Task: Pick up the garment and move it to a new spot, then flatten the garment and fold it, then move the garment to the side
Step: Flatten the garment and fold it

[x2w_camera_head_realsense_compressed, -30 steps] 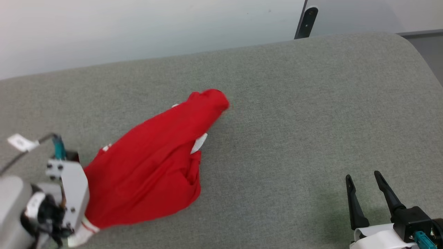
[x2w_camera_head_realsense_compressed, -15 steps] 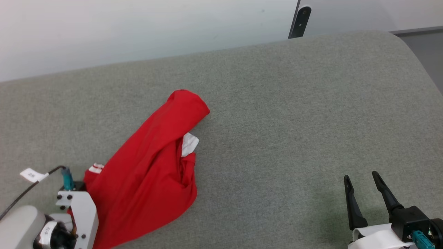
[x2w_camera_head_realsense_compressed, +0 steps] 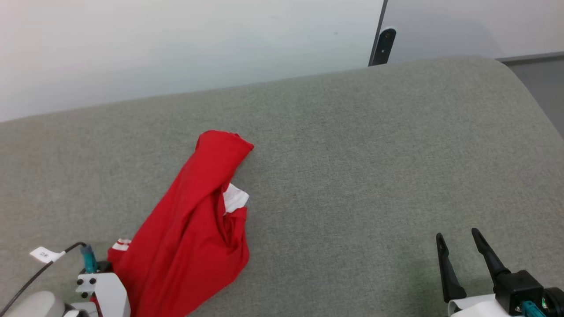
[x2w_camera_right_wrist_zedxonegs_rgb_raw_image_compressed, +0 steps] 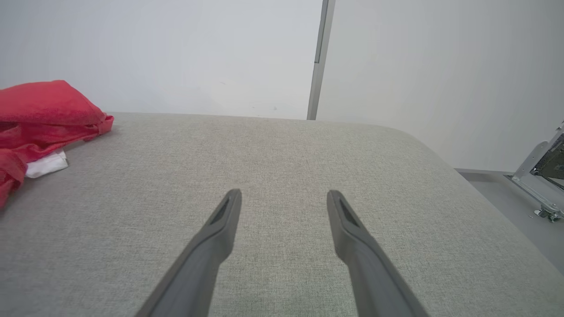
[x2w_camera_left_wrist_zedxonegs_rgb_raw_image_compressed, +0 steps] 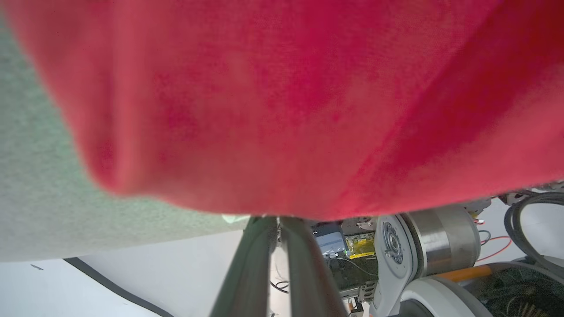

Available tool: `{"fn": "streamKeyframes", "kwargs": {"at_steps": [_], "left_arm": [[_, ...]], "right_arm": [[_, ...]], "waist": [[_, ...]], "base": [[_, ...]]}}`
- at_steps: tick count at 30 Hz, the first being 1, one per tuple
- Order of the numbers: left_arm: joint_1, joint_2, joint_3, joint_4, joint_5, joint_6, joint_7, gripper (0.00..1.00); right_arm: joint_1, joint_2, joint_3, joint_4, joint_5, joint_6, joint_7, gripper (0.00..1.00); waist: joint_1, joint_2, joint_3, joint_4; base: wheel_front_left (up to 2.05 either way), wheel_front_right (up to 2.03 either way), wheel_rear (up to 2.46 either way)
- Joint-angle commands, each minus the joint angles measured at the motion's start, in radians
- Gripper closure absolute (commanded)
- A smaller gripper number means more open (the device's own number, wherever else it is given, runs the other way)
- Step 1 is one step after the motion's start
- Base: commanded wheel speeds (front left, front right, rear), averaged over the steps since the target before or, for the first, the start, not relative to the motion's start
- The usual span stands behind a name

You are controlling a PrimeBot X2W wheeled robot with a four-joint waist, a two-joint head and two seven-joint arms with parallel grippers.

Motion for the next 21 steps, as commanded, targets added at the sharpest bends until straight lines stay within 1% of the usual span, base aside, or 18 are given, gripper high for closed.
{"fn": "streamKeyframes", "kwargs": {"at_steps": [1, 2, 3, 4, 5, 6, 7, 8, 12, 15, 17, 19, 21], "left_arm": [[0.018, -0.016, 0.0, 0.004, -0.005, 0.005, -0.01, 1.0], [0.013, -0.02, 0.004, 0.004, -0.011, 0.005, -0.016, 1.0], [0.008, -0.022, 0.01, 0.0, -0.012, -0.001, -0.025, 0.93], [-0.002, -0.024, 0.018, -0.001, -0.011, -0.001, -0.037, 0.65], [-0.009, -0.023, 0.024, -0.002, -0.01, 0.0, -0.046, 0.6], [-0.015, -0.02, 0.028, -0.002, -0.005, -0.002, -0.056, 0.52], [-0.021, -0.016, 0.032, -0.004, 0.003, -0.006, -0.069, 0.04], [-0.026, -0.015, 0.036, -0.004, 0.006, -0.008, -0.08, 0.0], [-0.034, -0.011, 0.051, -0.017, -0.001, -0.02, -0.105, 0.0], [-0.034, 0.008, 0.052, -0.037, 0.007, -0.029, -0.108, 0.0], [-0.037, 0.023, 0.055, -0.055, 0.023, -0.026, -0.12, 0.0], [-0.043, 0.034, 0.056, -0.085, 0.046, -0.037, -0.153, 0.0], [-0.042, 0.032, 0.068, -0.105, 0.06, -0.036, -0.204, 0.0]], "right_arm": [[0.017, 0.002, 0.004, 0.002, -0.007, -0.001, -0.001, 0.0], [0.018, 0.002, 0.006, 0.002, -0.008, -0.001, -0.001, 0.0], [0.018, 0.002, 0.007, 0.003, -0.008, -0.001, -0.001, 0.0], [0.019, 0.001, 0.006, 0.003, -0.009, -0.001, -0.001, 0.0], [0.022, 0.001, 0.004, 0.004, -0.011, -0.001, -0.001, 0.0], [0.025, 0.001, 0.003, 0.005, -0.014, -0.001, -0.001, 0.0], [0.028, 0.001, 0.003, 0.007, -0.016, -0.001, -0.001, 0.0], [0.032, 0.002, 0.002, 0.008, -0.017, -0.001, -0.001, 0.0], [0.046, 0.001, -0.001, 0.015, -0.024, -0.001, -0.001, 0.0], [0.056, 0.002, -0.002, 0.013, -0.029, -0.001, -0.001, 0.0], [0.06, 0.002, -0.004, 0.01, -0.032, -0.001, -0.001, 0.0], [0.061, 0.001, -0.004, 0.003, -0.03, -0.001, -0.001, 0.0], [0.067, 0.002, -0.001, -0.002, -0.029, -0.001, -0.001, 0.0]], "waist": [[-0.0001, 0.0, -0.008, 0.006], [-0.0001, 0.0, -0.013, 0.008], [-0.0001, 0.0, -0.018, 0.01], [-0.0001, 0.0, -0.023, 0.013], [-0.0001, 0.0, -0.029, 0.016], [-0.0001, 0.0, -0.036, 0.019], [-0.0001, 0.0, -0.043, 0.022], [-0.0001, 0.0, -0.051, 0.026], [-0.0001, 0.0, -0.087, 0.043], [-0.0001, 0.0, -0.107, 0.061], [-0.0001, 0.0, -0.118, 0.073], [-0.0001, 0.0, -0.126, 0.086], [-0.0001, 0.0, -0.133, 0.097]], "base": [[0.0, 0.0, 0.0], [0.0, 0.0, 0.0], [0.0, 0.0, 0.0], [0.0, 0.0, 0.0], [0.0, 0.0, 0.0], [0.0, 0.0, 0.0], [0.0, 0.0, 0.0], [0.0, 0.0, 0.0], [0.0, 0.0, 0.0], [0.0, 0.0, 0.0], [0.0, 0.0, 0.0], [0.0, 0.0, 0.0], [0.0, 0.0, 0.0]]}}
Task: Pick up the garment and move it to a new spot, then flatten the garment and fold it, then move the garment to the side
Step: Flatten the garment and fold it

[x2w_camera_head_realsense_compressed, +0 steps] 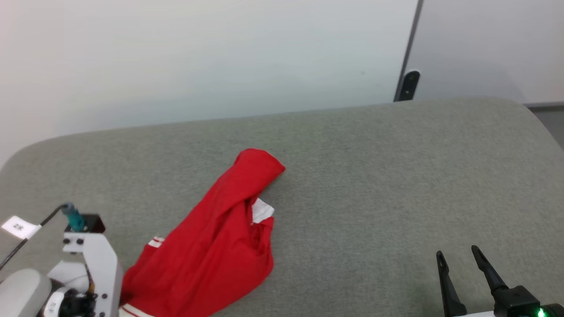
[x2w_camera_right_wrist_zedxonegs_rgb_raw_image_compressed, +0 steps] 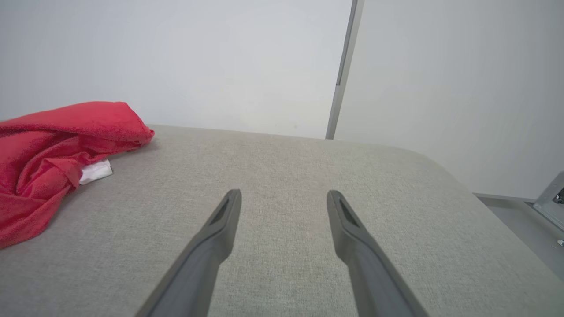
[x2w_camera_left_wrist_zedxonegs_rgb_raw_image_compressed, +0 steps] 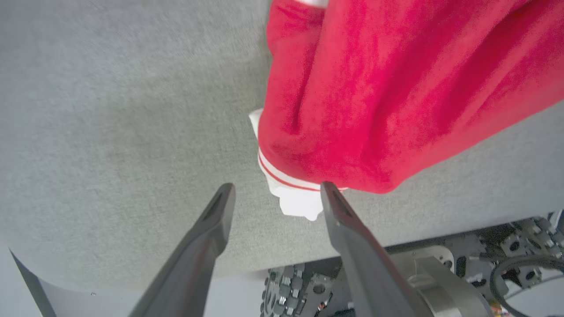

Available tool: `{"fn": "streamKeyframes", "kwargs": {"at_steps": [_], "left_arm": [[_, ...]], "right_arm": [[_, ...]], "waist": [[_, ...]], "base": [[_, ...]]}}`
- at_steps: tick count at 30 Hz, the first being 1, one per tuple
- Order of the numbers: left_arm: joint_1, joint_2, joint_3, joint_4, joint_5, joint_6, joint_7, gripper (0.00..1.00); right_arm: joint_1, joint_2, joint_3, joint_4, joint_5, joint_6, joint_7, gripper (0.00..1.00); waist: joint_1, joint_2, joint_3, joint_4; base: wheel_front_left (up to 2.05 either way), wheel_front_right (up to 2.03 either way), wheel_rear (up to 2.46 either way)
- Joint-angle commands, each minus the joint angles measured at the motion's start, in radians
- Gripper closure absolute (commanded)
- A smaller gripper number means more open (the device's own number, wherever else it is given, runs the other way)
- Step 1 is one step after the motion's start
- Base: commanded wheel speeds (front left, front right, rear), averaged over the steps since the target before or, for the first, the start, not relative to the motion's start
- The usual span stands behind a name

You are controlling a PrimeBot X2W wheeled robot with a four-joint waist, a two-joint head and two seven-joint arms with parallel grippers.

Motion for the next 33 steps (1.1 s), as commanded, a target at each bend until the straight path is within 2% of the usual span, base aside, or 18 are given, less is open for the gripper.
{"fn": "streamKeyframes", "kwargs": {"at_steps": [1, 6, 7, 10, 11, 15, 21, 22, 25, 30, 33], "left_arm": [[-0.005, -0.008, 0.003, -0.016, 0.013, -0.013, -0.031, 0.0], [0.031, -0.05, 0.044, -0.073, 0.038, -0.06, -0.247, 0.0], [0.037, -0.055, 0.04, -0.089, 0.055, -0.084, -0.298, 0.0], [0.062, -0.089, 0.064, -0.101, 0.097, -0.093, -0.466, 0.0], [0.076, -0.109, 0.08, -0.094, 0.099, -0.077, -0.521, 0.0], [0.128, -0.159, 0.09, -0.1, 0.164, -0.088, -0.745, 0.0], [0.222, -0.224, 0.117, -0.088, 0.21, -0.08, -1.013, 0.0], [0.222, -0.224, 0.117, -0.088, 0.21, -0.08, -1.013, 0.0], [0.281, -0.272, 0.137, -0.079, 0.218, -0.069, -1.162, 0.0], [0.332, -0.315, 0.131, -0.064, 0.257, -0.083, -1.247, 0.0], [0.351, -0.339, 0.144, -0.059, 0.273, -0.077, -1.257, 0.0]], "right_arm": [[0.013, 0.002, 0.003, -0.005, -0.003, -0.001, -0.001, 0.0], [0.024, 0.001, -0.001, -0.018, 0.009, -0.001, -0.001, 0.0], [0.023, 0.002, 0.001, -0.022, 0.011, -0.001, -0.001, 0.0], [0.03, 0.002, 0.003, -0.028, 0.008, -0.001, -0.001, 0.0], [0.033, 0.002, 0.004, -0.032, 0.008, -0.001, -0.001, 0.0], [0.044, 0.001, 0.003, -0.044, 0.007, -0.001, -0.001, 0.0], [0.059, 0.001, 0.002, -0.057, 0.004, -0.001, -0.001, 0.0], [0.059, 0.001, 0.002, -0.057, 0.004, -0.001, -0.001, 0.0], [0.071, 0.001, -0.004, -0.064, 0.007, -0.001, -0.001, 0.0], [0.091, 0.001, -0.005, -0.072, 0.011, -0.001, -0.001, 0.0], [0.101, 0.001, -0.005, -0.072, 0.012, -0.001, -0.001, 0.0]], "waist": [[0.0, 0.0, -0.019, 0.024], [0.0, 0.0, -0.036, 0.049], [0.0, 0.0, -0.039, 0.052], [0.0, 0.0, -0.049, 0.06], [0.0, 0.0, -0.052, 0.063], [0.0, 0.0, -0.063, 0.071], [0.0, 0.0, -0.081, 0.079], [0.0, 0.0, -0.081, 0.079], [0.0, 0.0, -0.096, 0.089], [0.0, 0.0, -0.112, 0.103], [0.0, 0.0, -0.117, 0.107]], "base": [[0.0, 0.0, 0.0], [0.0, 0.0, 0.0], [0.0, 0.0, 0.0], [0.0, 0.0, 0.0], [0.0, 0.0, 0.0], [0.0, 0.0, 0.0], [0.0, 0.0, 0.0], [0.0, 0.0, 0.0], [0.0, 0.0, 0.0], [0.0, 0.0, 0.0], [0.0, 0.0, 0.0]]}}
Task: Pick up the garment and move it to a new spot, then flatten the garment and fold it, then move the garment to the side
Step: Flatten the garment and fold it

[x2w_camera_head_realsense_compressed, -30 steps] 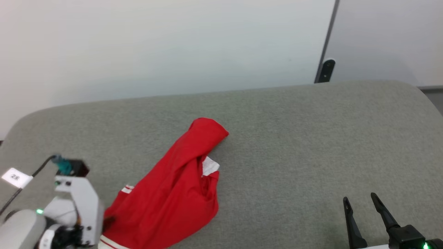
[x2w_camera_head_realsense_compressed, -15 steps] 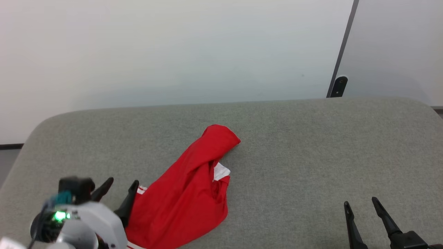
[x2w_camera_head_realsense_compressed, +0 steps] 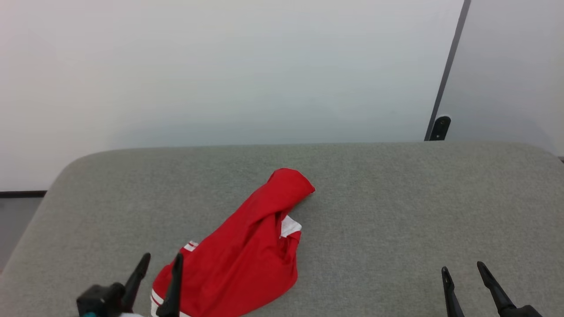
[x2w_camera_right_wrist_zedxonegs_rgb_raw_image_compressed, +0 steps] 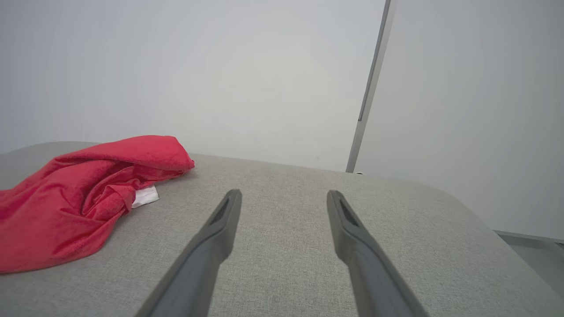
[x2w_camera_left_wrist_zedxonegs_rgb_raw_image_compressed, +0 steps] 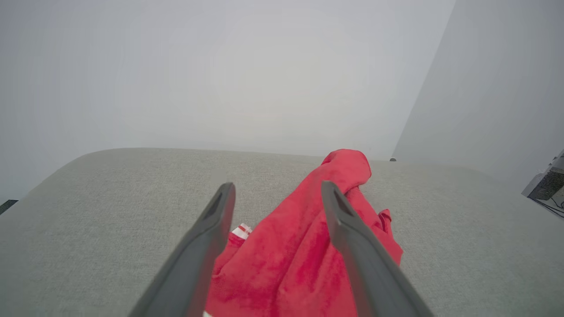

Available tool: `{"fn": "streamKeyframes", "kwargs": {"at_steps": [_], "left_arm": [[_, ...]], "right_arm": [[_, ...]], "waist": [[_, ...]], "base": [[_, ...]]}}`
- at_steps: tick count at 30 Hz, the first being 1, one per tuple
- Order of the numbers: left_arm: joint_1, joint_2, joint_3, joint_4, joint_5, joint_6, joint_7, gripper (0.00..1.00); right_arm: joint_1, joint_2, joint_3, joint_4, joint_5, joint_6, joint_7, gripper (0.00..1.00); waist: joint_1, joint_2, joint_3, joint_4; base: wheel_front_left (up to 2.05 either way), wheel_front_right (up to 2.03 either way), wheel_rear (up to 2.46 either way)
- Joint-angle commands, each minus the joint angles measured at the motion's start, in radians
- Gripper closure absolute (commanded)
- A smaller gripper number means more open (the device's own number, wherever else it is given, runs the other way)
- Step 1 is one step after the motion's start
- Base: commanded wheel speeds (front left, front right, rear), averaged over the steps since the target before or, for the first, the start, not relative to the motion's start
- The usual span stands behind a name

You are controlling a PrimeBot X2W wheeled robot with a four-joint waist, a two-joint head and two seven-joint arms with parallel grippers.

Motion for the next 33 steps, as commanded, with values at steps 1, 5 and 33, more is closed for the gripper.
{"fn": "streamKeyframes", "kwargs": {"at_steps": [1, 5, 33], "left_arm": [[0.012, -0.005, 0.008, 0.0, 0.011, 0.0, -0.006, 0.0], [0.031, -0.055, 0.033, -0.013, 0.06, -0.017, -0.009, 0.0], [0.023, -0.148, 0.278, 0.077, 0.212, -0.139, -0.007, 0.0]], "right_arm": [[0.018, 0.002, 0.0, -0.003, 0.004, -0.001, -0.001, 0.0], [0.018, 0.001, -0.001, -0.007, 0.002, -0.001, -0.001, 0.0], [0.03, 0.001, 0.086, -0.001, 0.01, -0.001, -0.001, 0.0]], "waist": [[-0.0001, 0.0, -0.005, 0.004], [-0.0001, 0.0, -0.01, 0.005], [-0.0001, 0.0, -0.022, 0.296]], "base": [[0.0, 0.0, 0.0], [0.0, 0.0, 0.0], [0.0, 0.0, 0.0]]}}
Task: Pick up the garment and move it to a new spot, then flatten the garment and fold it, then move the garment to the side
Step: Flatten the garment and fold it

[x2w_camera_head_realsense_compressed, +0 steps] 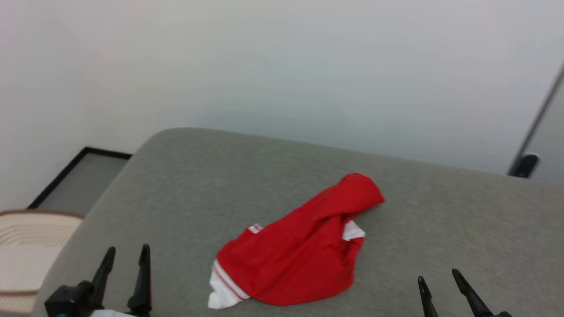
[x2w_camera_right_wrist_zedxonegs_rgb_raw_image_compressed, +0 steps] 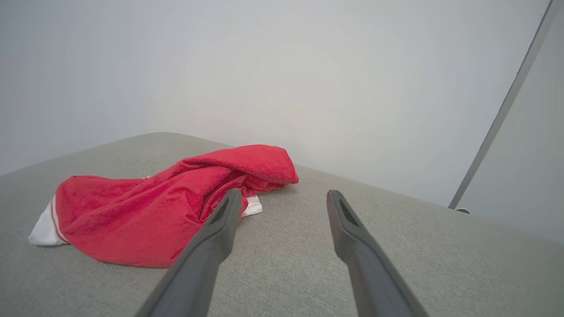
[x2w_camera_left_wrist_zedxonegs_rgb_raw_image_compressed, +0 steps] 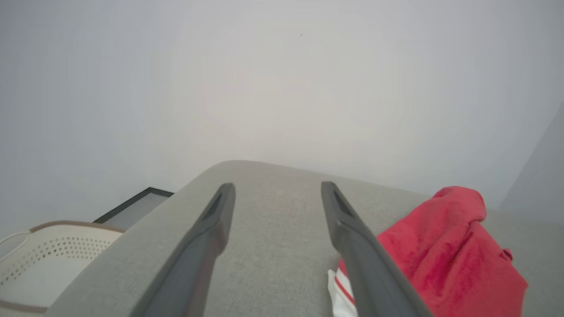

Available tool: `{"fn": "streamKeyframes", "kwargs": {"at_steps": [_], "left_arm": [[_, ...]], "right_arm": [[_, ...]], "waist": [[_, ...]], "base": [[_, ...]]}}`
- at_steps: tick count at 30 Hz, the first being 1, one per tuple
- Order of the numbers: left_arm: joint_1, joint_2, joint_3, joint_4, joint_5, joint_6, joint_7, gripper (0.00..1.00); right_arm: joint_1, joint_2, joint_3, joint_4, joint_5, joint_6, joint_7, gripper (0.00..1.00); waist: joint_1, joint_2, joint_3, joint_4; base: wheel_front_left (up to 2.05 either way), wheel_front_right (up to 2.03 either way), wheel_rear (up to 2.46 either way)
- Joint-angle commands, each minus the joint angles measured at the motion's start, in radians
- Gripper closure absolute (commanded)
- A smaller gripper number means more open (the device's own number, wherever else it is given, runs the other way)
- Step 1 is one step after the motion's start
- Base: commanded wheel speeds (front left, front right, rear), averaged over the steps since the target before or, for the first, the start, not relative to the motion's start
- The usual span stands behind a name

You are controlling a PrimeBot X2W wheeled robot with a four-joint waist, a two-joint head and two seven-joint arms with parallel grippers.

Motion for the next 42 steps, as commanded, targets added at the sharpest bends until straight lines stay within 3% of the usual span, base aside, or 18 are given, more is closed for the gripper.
{"fn": "streamKeyframes", "kwargs": {"at_steps": [1, 9, 13, 27, 35, 42], "left_arm": [[0.014, -0.014, 0.007, -0.004, 0.0, 0.001, 0.0, 0.0], [0.0, -0.057, 0.019, 0.014, 0.023, -0.042, 0.0, 0.0], [-0.025, -0.065, 0.005, 0.031, 0.035, -0.062, 0.0, 0.0], [-0.118, -0.137, -0.037, 0.017, 0.043, -0.091, 0.0, 0.0], [-0.142, -0.199, -0.017, -0.018, 0.058, -0.098, 0.0, 0.0], [-0.145, -0.227, 0.001, -0.026, 0.06, -0.098, 0.0, 0.0]], "right_arm": [[0.012, 0.002, -0.003, 0.002, -0.005, -0.001, -0.001, 0.0], [-0.033, 0.001, 0.003, 0.07, -0.002, -0.001, -0.001, 0.0], [-0.095, -0.033, 0.012, 0.132, 0.025, -0.001, 0.045, 0.0], [-0.456, -0.306, 0.198, 0.278, 0.278, -0.001, 0.405, 0.0], [-0.642, -0.387, 0.364, 0.354, 0.426, -0.001, 0.62, 0.0], [-0.741, -0.416, 0.477, 0.404, 0.526, -0.001, 0.802, 0.0]], "waist": [[0.0, -0.0001, -0.004, 0.069], [0.0, -0.0001, 0.006, 0.134], [0.0, -0.0001, 0.016, 0.166], [0.0, -0.0001, 0.151, 0.255], [0.0, -0.0001, 0.236, 0.283], [0.0, -0.0001, 0.26, 0.289]], "base": [[0.0, 0.0, 0.0], [0.0, 0.0, 0.0], [0.0, 0.0, 0.0], [0.0, 0.0, 0.0], [0.0, 0.0, 0.0], [0.0, 0.0, 0.0]]}}
